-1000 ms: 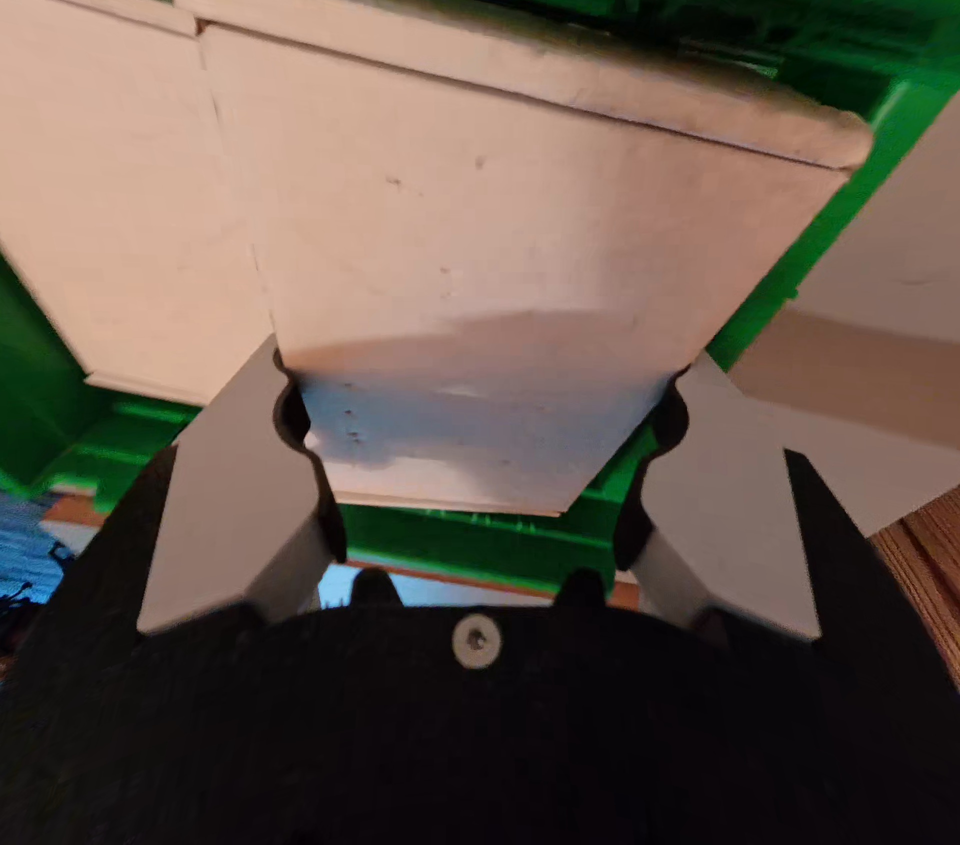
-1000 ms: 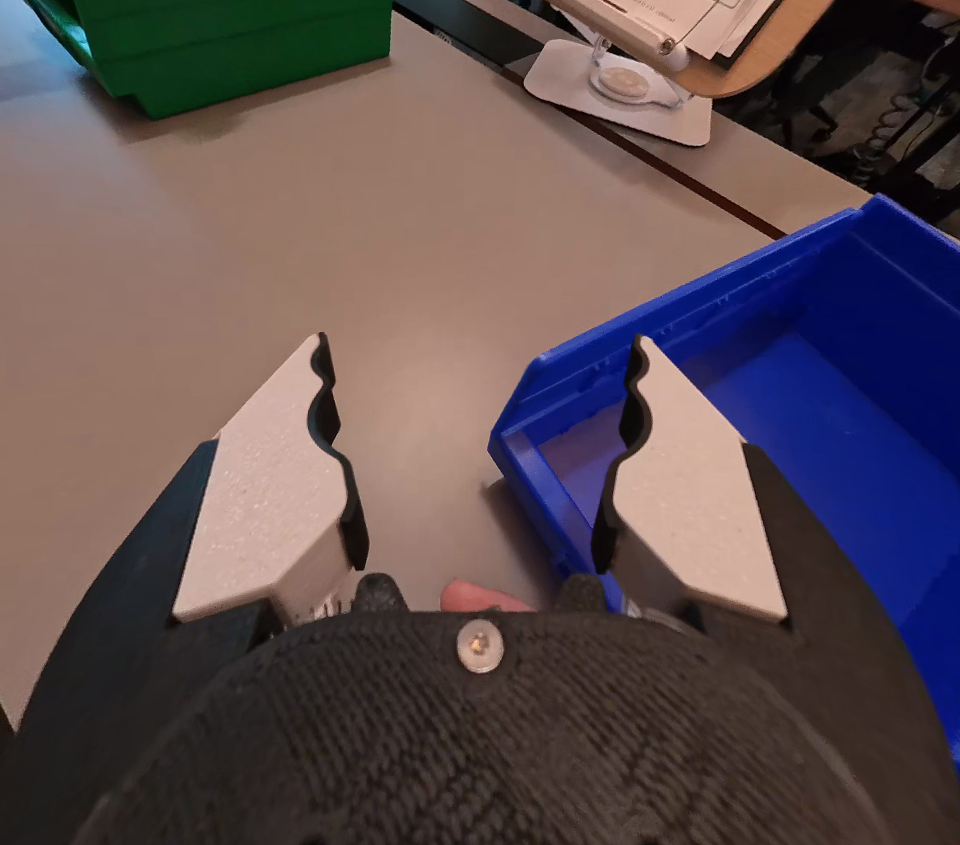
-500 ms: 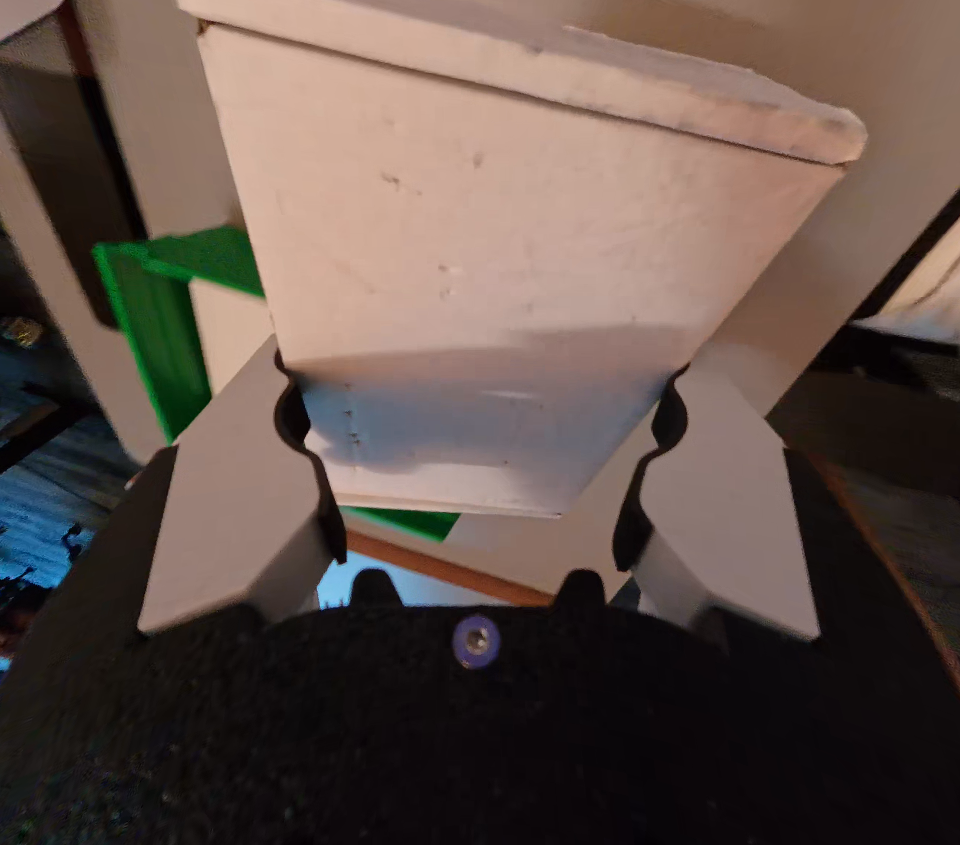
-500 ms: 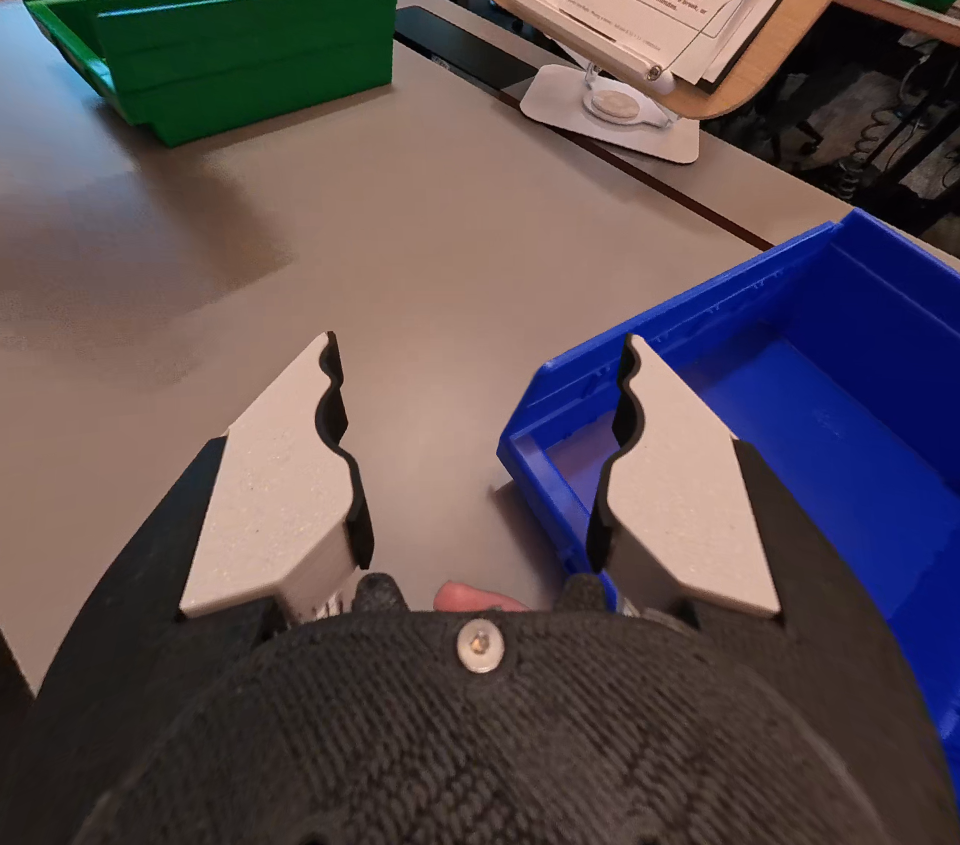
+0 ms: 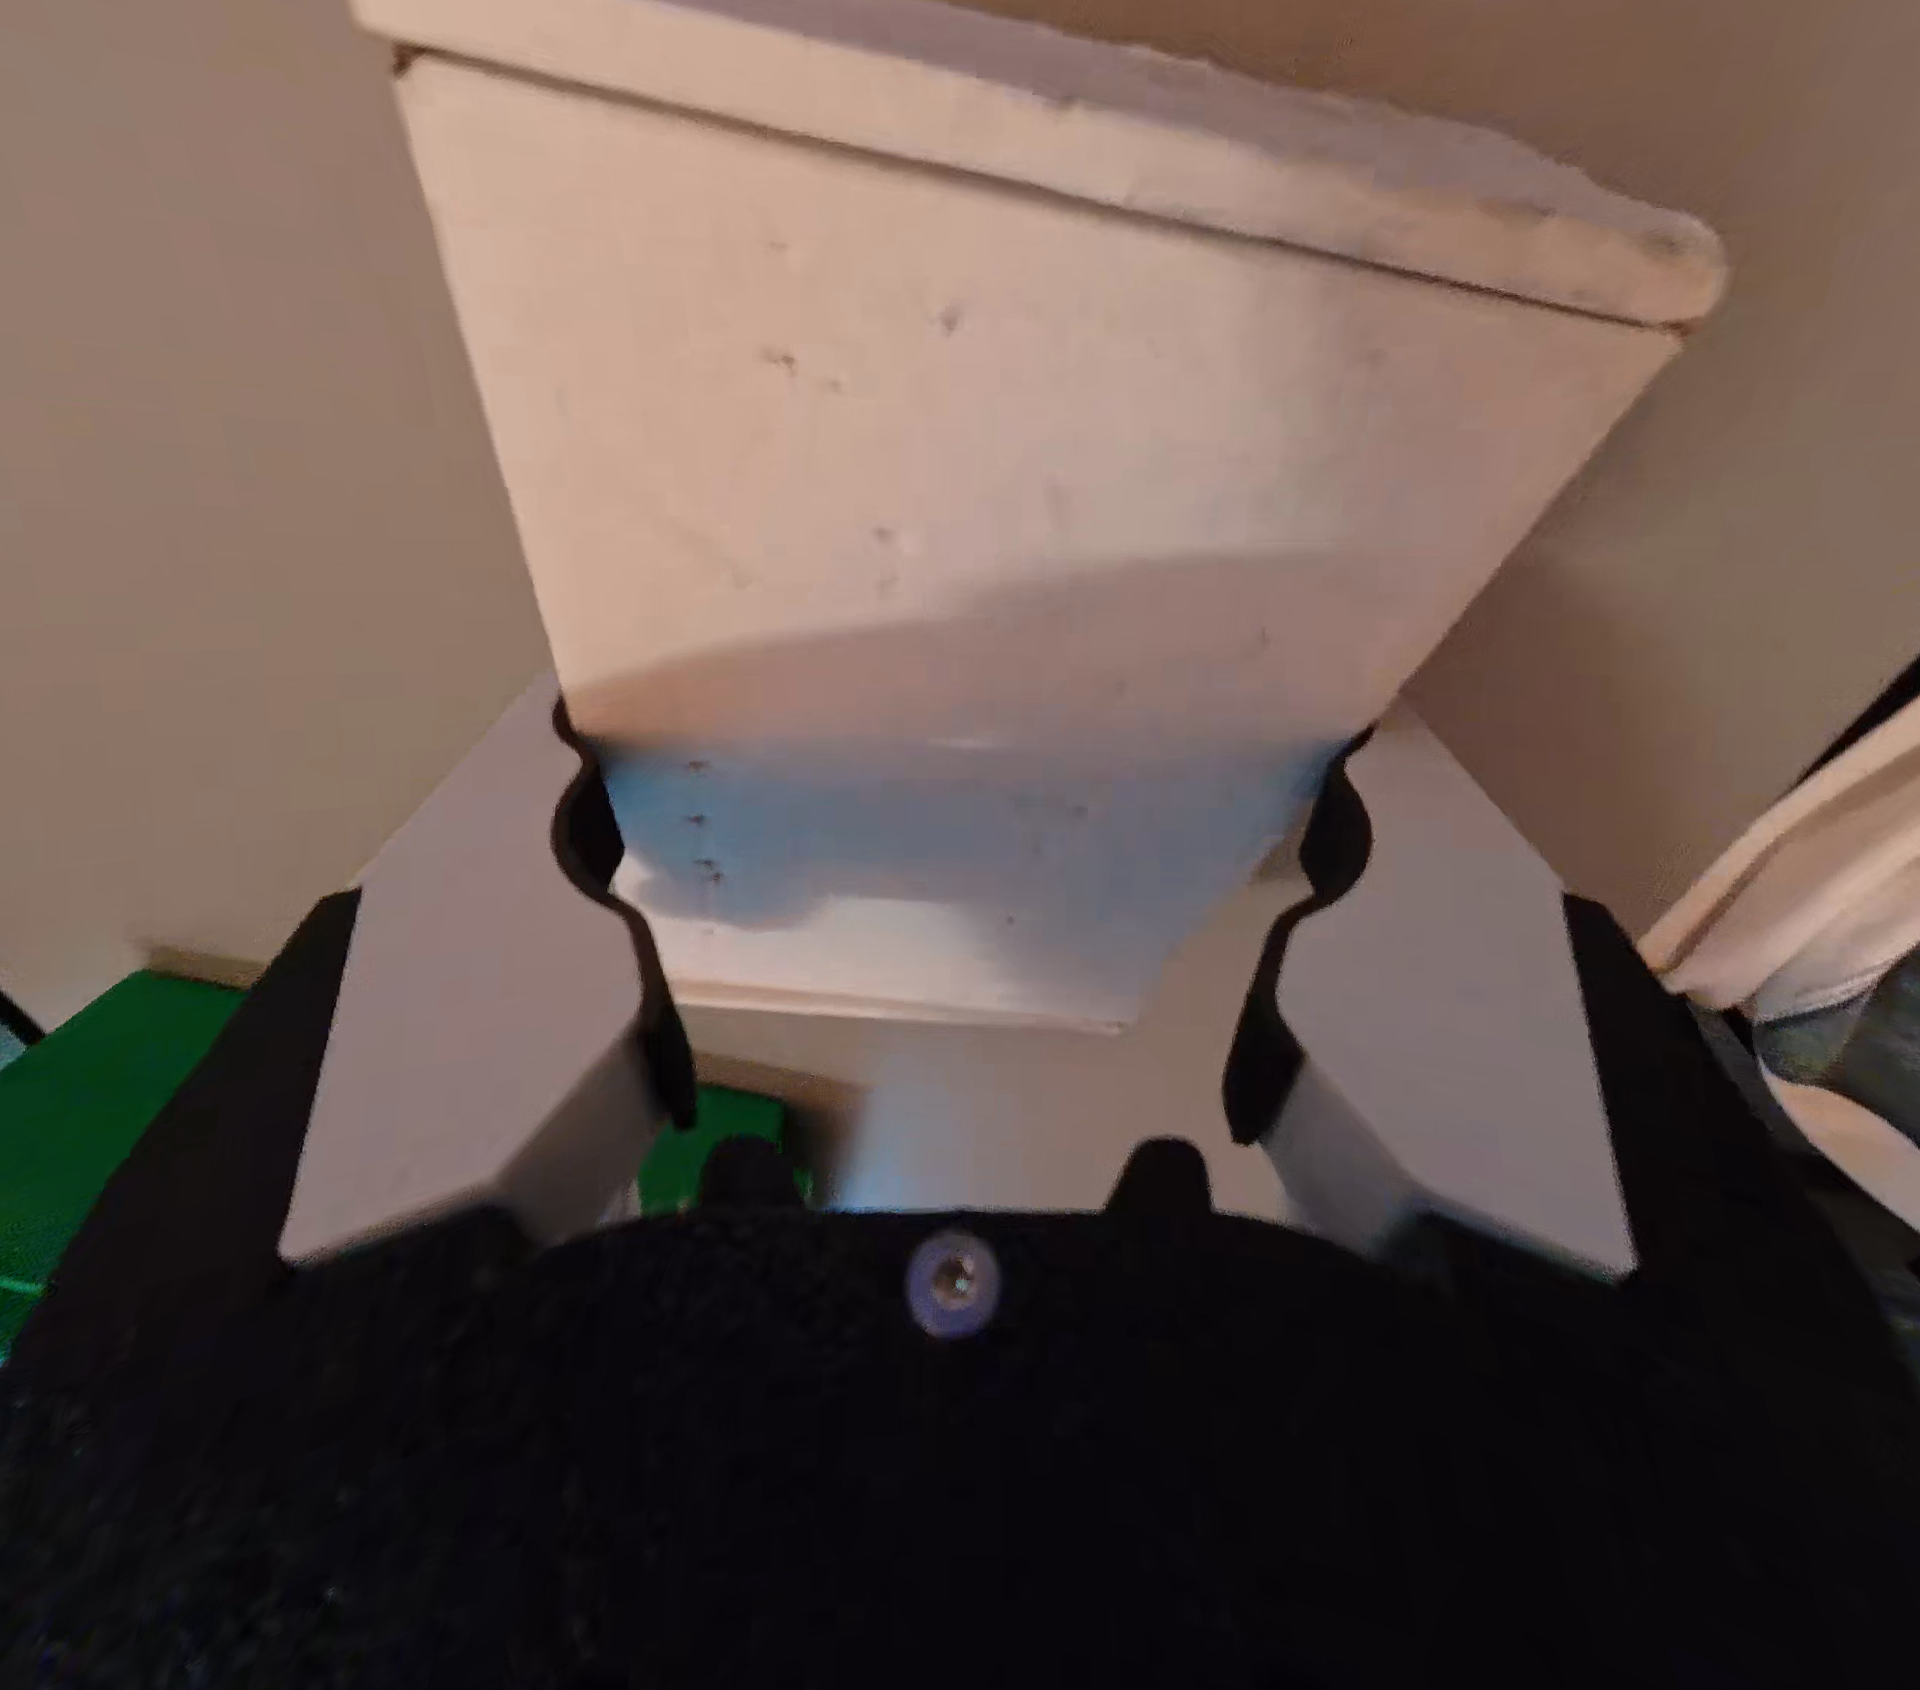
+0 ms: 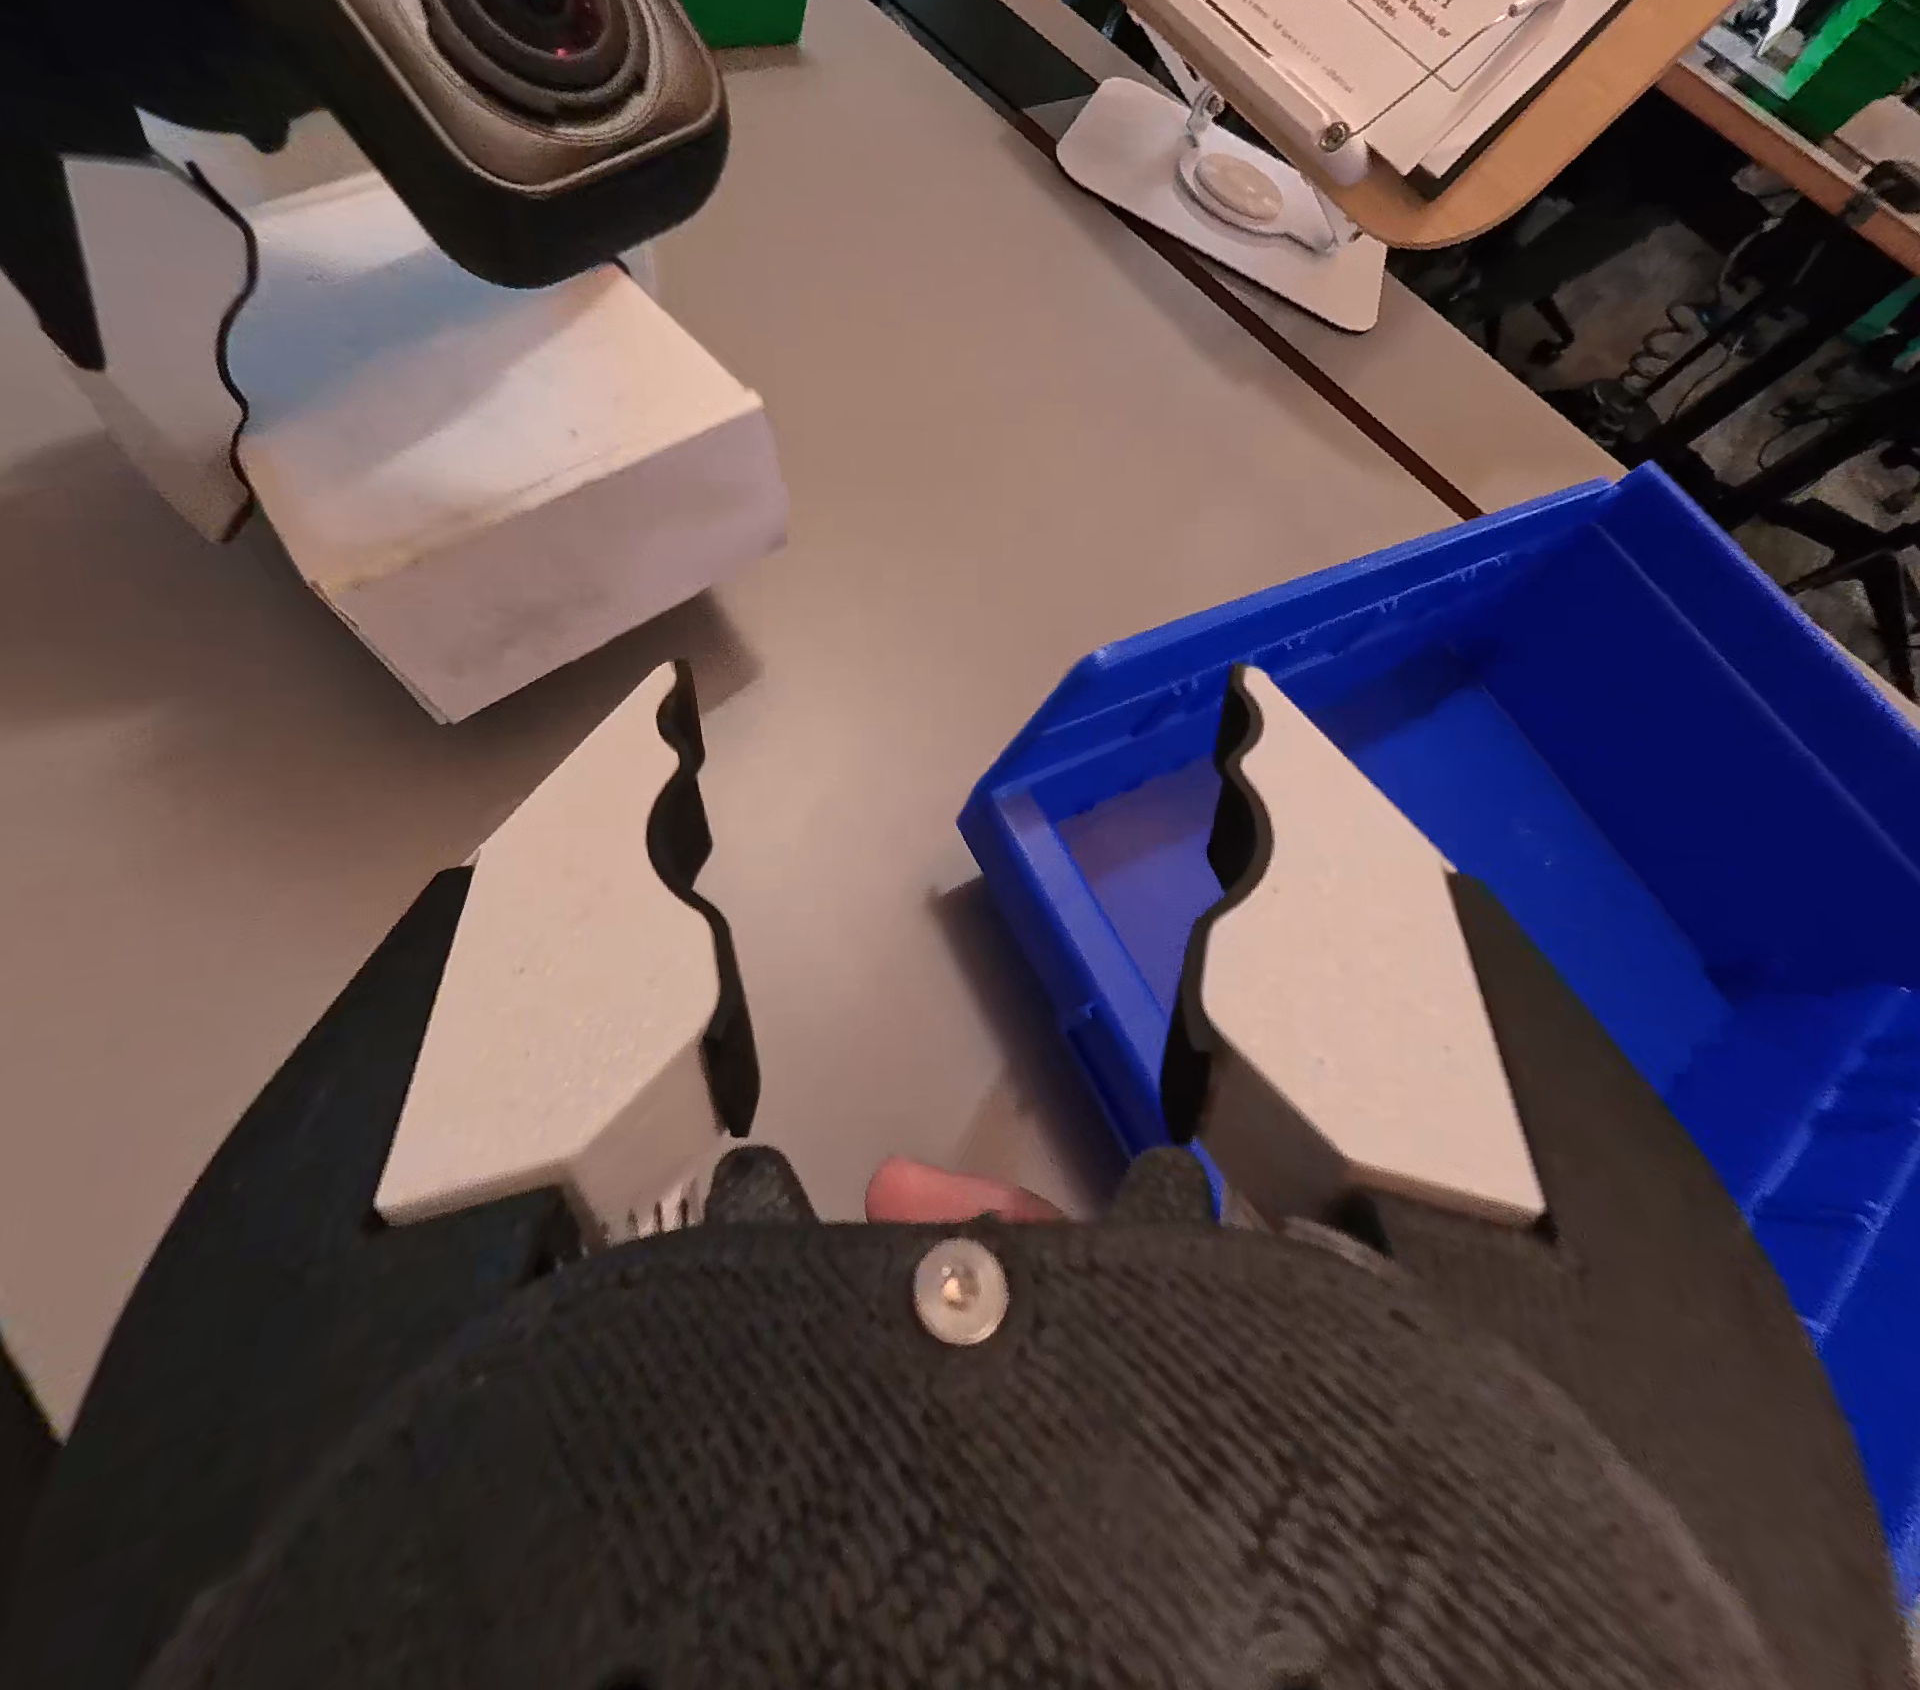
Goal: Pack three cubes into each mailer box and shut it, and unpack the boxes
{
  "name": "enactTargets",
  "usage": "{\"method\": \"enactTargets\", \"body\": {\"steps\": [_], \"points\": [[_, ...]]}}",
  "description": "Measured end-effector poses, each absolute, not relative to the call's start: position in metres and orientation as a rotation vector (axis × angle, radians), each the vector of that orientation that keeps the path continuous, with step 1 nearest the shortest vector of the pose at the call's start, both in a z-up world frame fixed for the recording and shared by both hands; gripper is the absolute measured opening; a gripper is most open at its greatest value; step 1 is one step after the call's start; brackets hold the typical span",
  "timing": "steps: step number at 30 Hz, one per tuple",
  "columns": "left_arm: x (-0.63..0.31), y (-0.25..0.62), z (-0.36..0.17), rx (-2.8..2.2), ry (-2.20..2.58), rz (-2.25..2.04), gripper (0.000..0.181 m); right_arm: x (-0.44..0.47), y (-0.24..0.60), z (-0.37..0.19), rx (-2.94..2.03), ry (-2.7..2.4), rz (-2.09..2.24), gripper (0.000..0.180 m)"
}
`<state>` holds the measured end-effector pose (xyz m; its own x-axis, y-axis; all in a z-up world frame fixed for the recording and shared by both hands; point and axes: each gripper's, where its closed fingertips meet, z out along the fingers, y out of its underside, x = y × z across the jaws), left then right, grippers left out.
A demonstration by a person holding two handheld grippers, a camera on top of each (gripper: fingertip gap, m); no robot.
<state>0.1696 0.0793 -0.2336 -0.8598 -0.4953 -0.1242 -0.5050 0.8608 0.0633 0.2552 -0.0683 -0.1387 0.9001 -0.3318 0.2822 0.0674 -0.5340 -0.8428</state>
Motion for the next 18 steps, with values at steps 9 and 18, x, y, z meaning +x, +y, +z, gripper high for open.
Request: {"method": "enactTargets", "body": {"steps": [9,18], "points": [[0.18,0.057,-0.251,-0.826,2.889,-0.225,0.134,0.254,-0.06,-0.156,-2.156,0.089,-0.581,0.093],[0.177,0.057,-0.159,-0.836,2.479,-1.255,0.021,0.22,-0.037,-0.155,-2.118,-0.219,-0.574,0.088]]}}
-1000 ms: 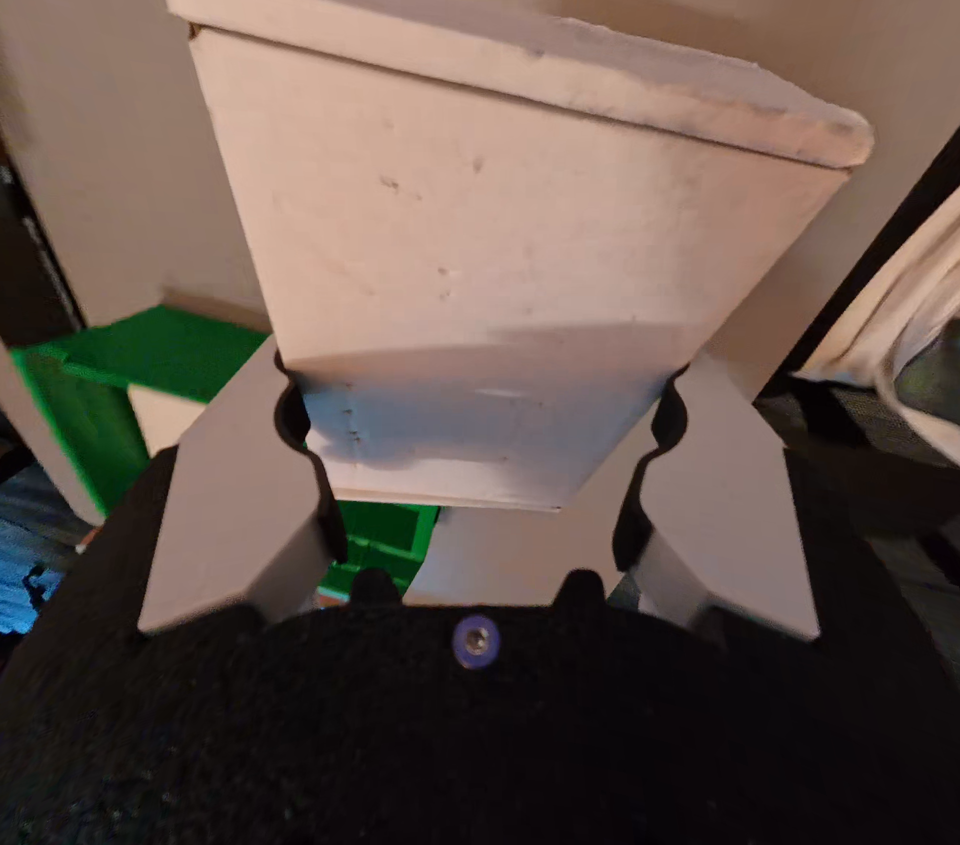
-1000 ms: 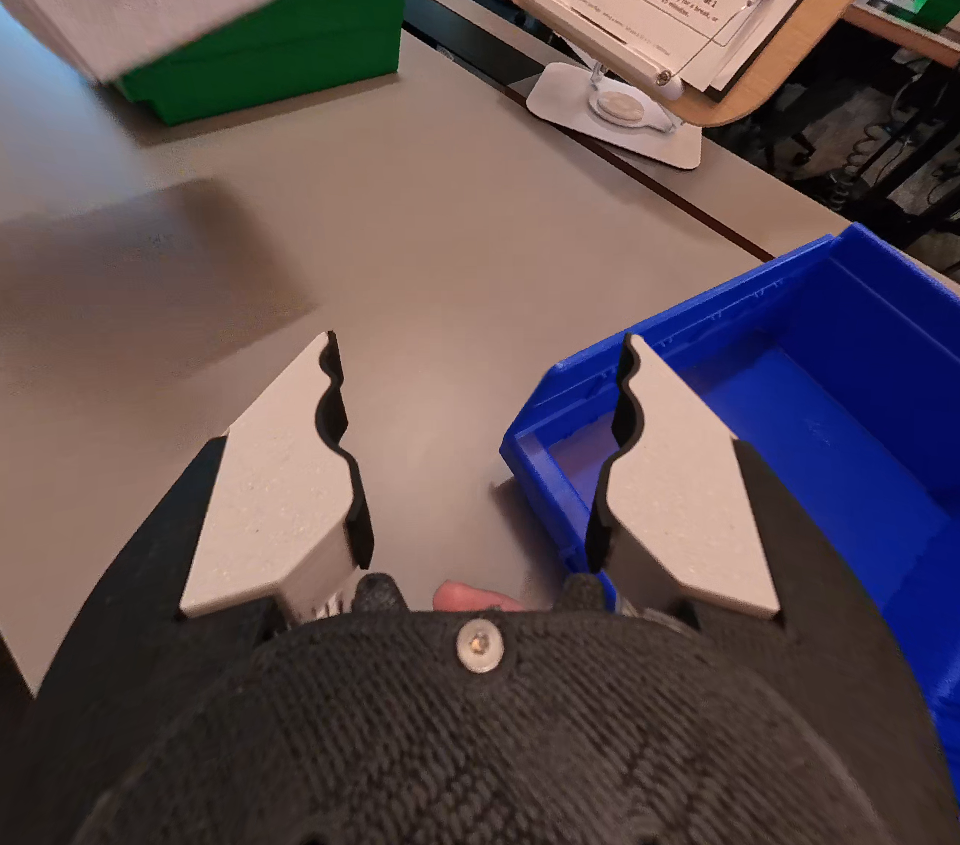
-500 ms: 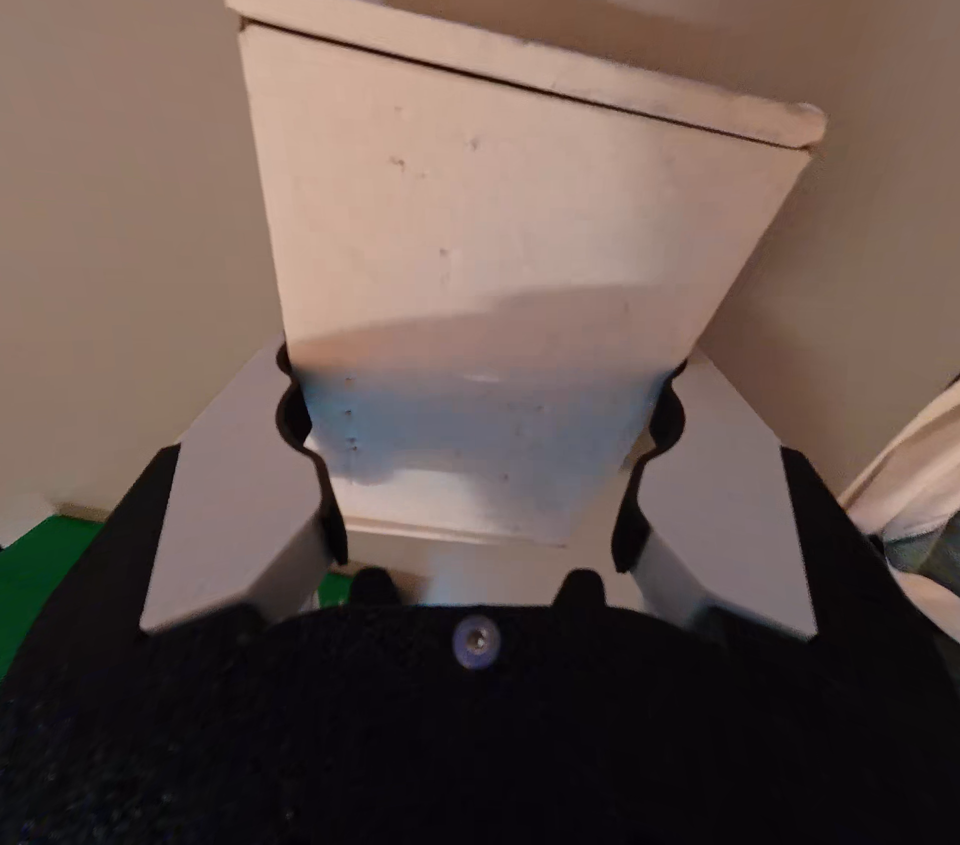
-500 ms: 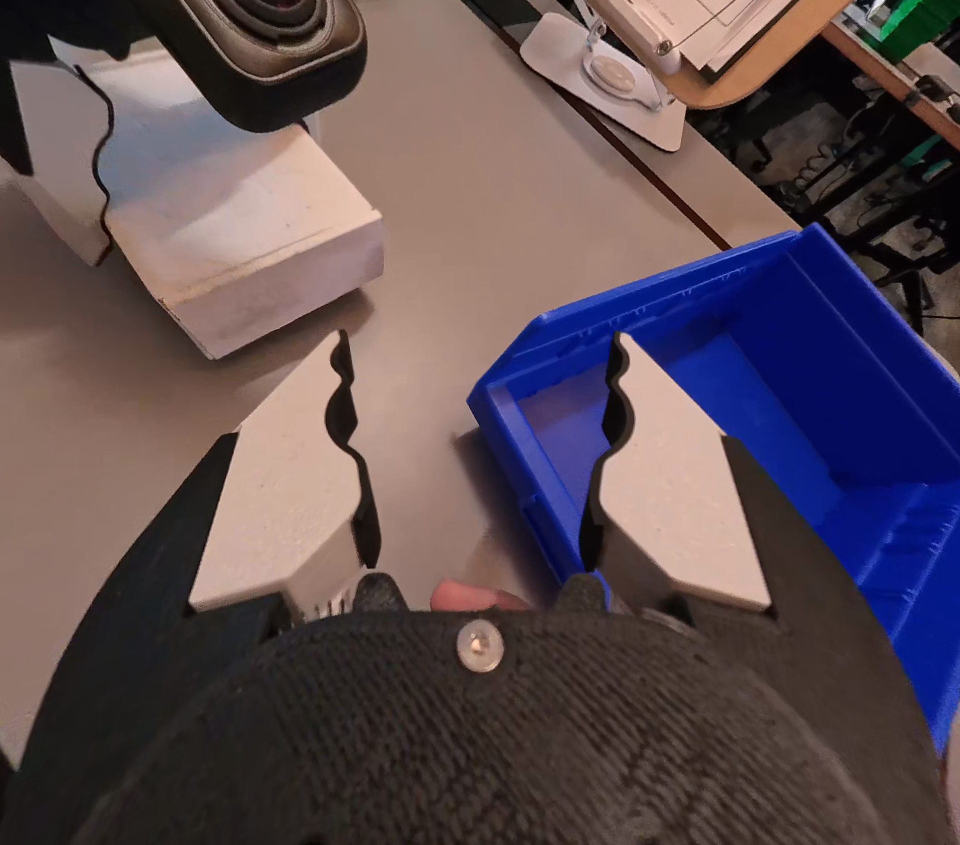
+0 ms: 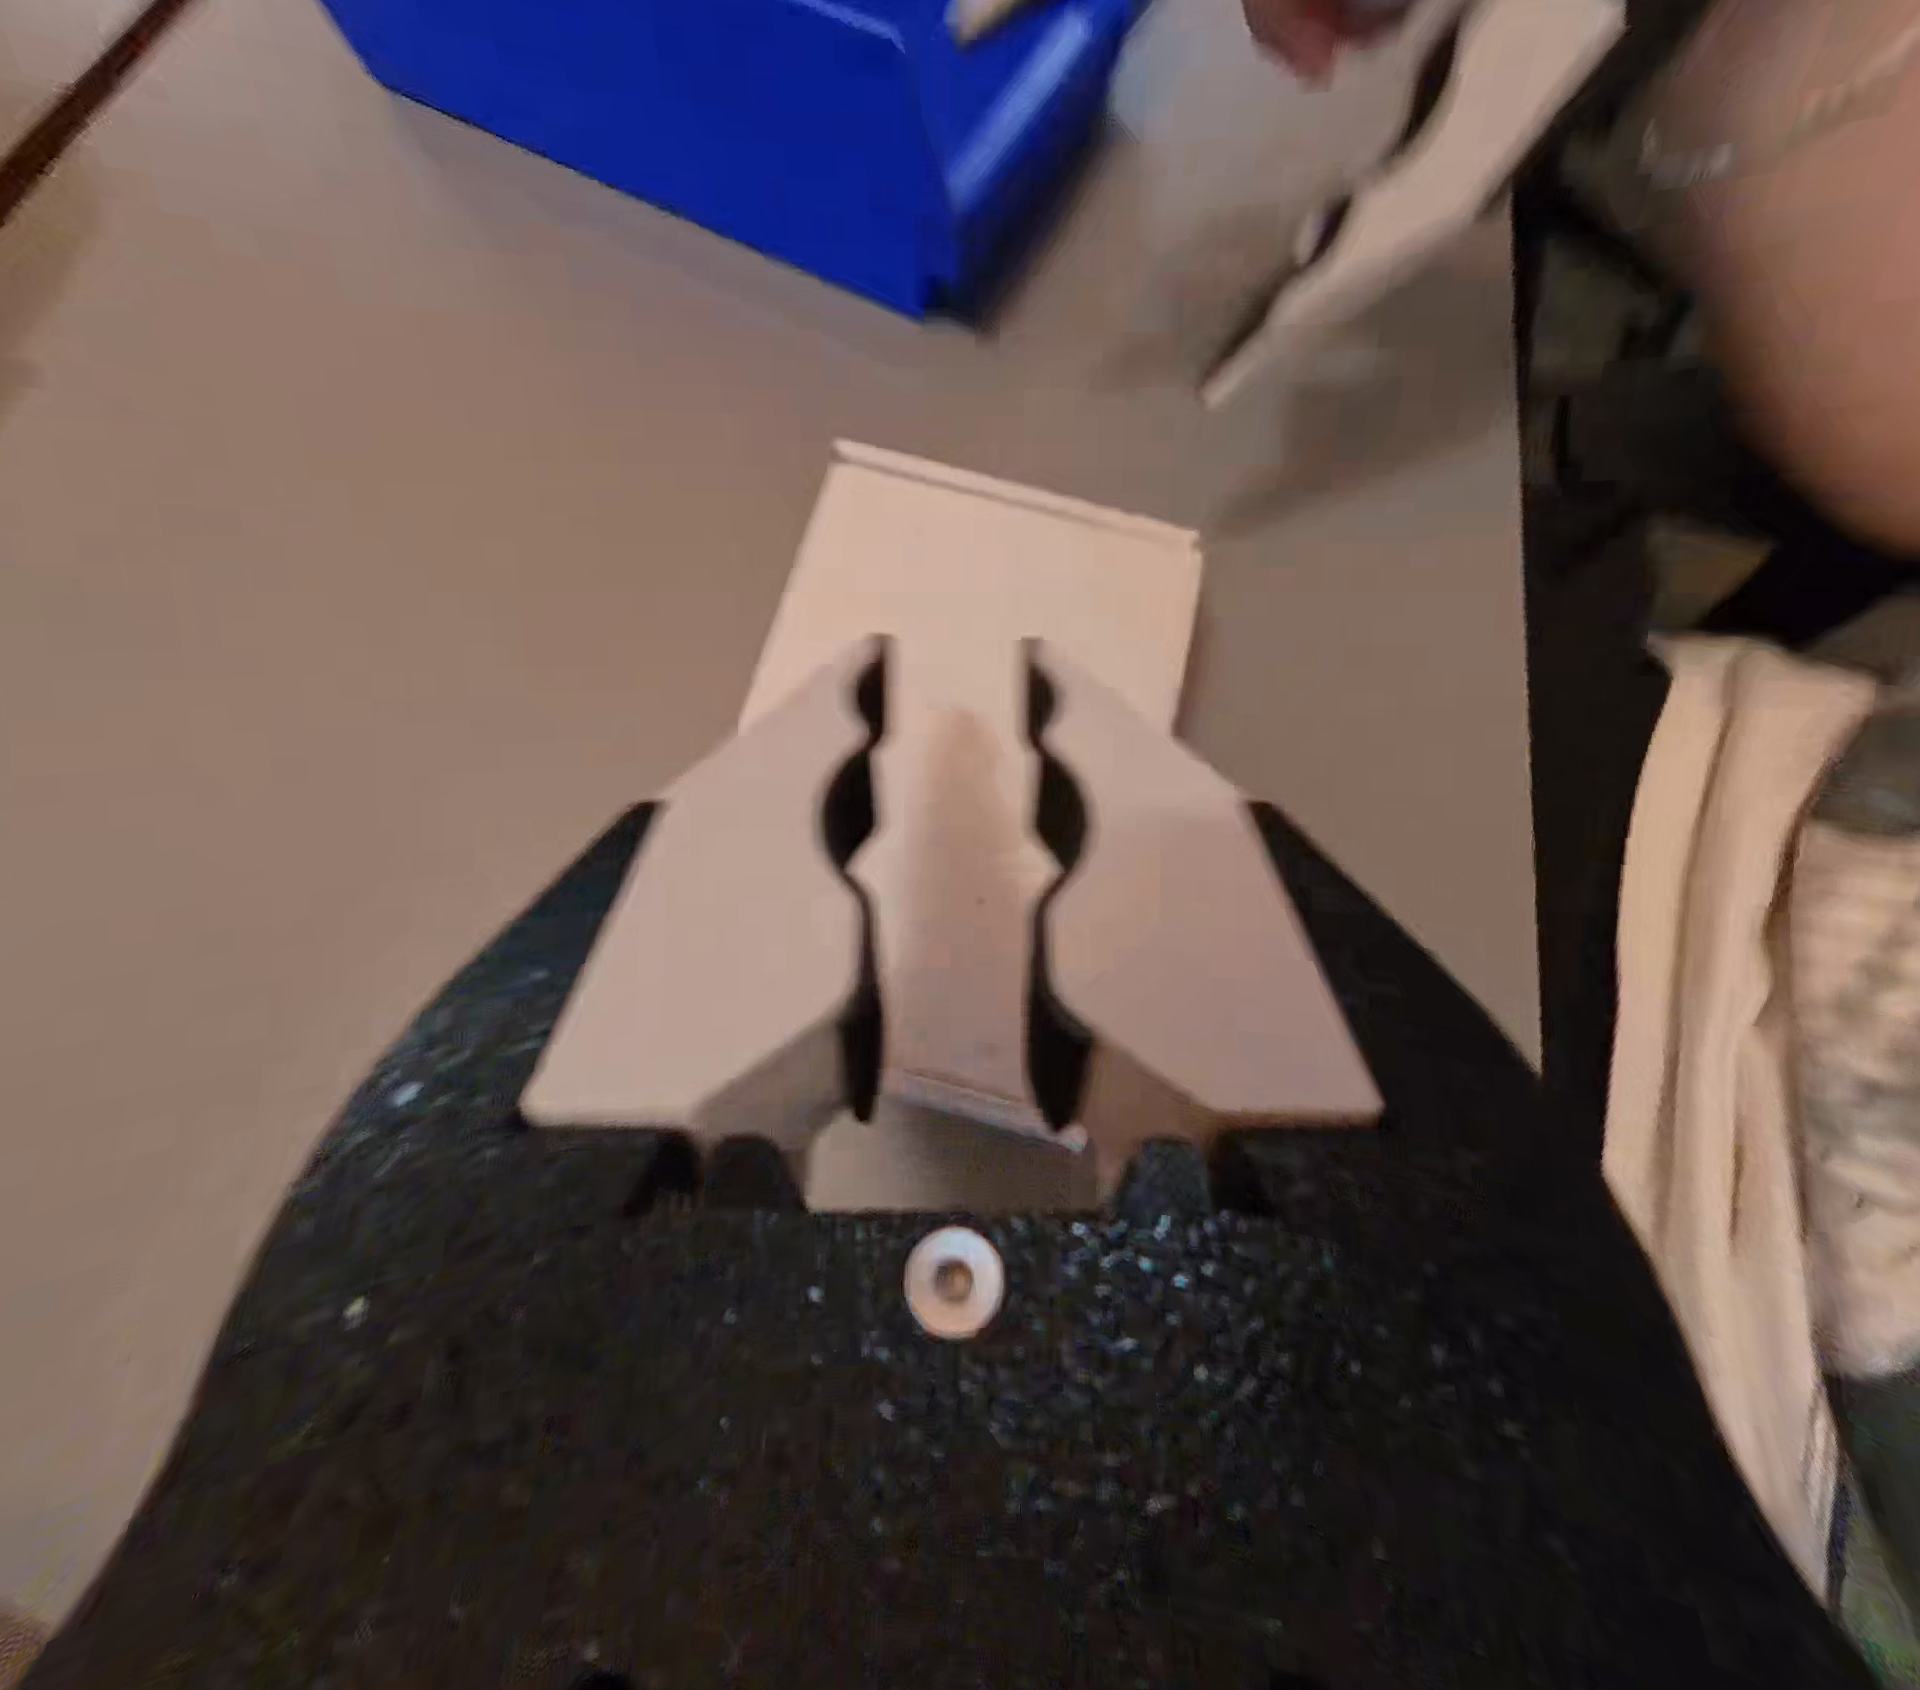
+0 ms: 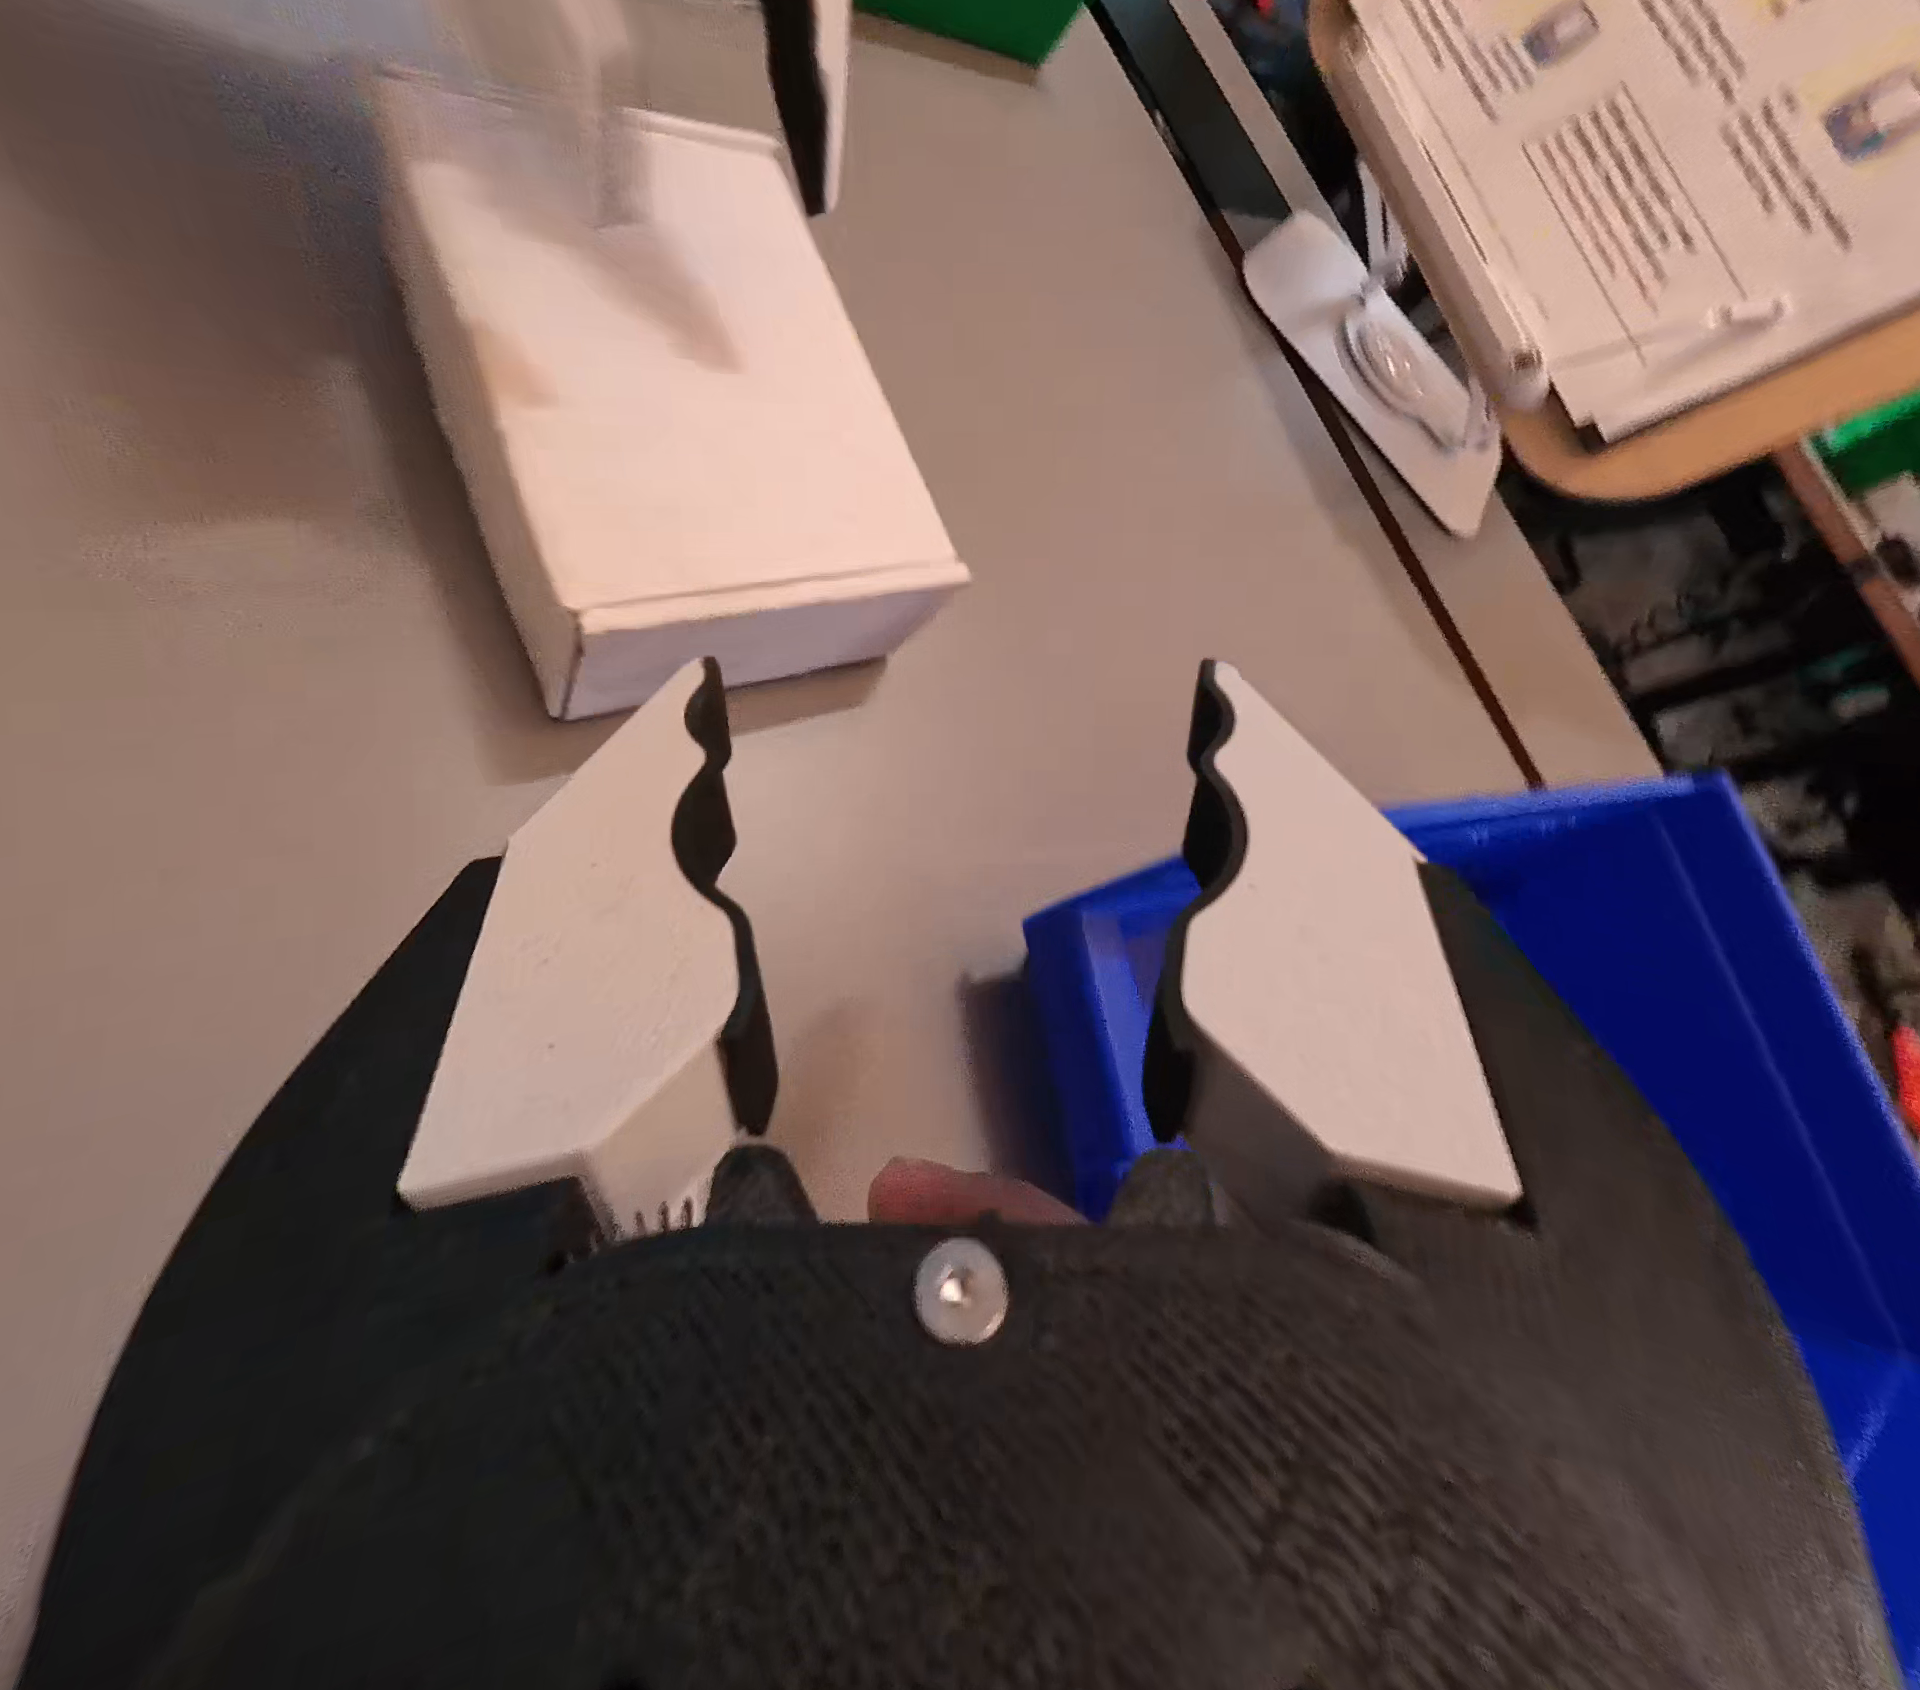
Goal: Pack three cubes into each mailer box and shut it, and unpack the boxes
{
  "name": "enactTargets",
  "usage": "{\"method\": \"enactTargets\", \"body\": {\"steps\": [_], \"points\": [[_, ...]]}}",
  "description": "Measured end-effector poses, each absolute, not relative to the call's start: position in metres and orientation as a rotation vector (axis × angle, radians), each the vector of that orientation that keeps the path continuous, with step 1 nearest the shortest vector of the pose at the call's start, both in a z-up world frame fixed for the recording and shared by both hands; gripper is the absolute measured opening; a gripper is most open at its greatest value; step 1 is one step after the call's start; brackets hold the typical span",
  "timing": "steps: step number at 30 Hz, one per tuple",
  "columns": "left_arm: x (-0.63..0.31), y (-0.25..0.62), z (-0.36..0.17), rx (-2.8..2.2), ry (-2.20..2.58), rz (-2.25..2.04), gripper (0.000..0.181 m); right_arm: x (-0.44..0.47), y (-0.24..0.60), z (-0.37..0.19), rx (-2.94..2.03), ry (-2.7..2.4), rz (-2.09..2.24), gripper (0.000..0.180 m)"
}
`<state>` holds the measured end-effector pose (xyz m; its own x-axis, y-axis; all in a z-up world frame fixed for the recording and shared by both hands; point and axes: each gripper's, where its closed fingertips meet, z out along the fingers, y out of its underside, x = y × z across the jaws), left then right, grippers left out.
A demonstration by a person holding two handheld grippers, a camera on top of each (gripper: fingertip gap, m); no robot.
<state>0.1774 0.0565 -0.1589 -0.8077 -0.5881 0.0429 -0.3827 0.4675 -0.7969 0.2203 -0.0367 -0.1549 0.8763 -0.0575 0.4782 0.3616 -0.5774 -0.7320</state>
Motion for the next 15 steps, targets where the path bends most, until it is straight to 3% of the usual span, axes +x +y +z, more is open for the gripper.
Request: {"method": "enactTargets", "body": {"steps": [1,5,9,15], "points": [[0.182,0.064,-0.153,-0.91,2.419,-1.342,0.0,0.214,-0.031,-0.154,-2.097,-0.271,-0.575,0.088],[0.183,0.081,-0.165,-1.192,2.403,-1.549,0.0,0.192,-0.01,-0.154,-2.057,-0.432,-0.604,0.075],[0.183,0.089,-0.182,-1.346,2.378,-1.616,0.0,0.178,0.001,-0.16,-2.055,-0.583,-0.69,0.081],[0.174,0.099,-0.186,-1.629,2.311,-1.695,0.0,0.169,-0.001,-0.179,-2.125,-0.699,-0.693,0.076]]}}
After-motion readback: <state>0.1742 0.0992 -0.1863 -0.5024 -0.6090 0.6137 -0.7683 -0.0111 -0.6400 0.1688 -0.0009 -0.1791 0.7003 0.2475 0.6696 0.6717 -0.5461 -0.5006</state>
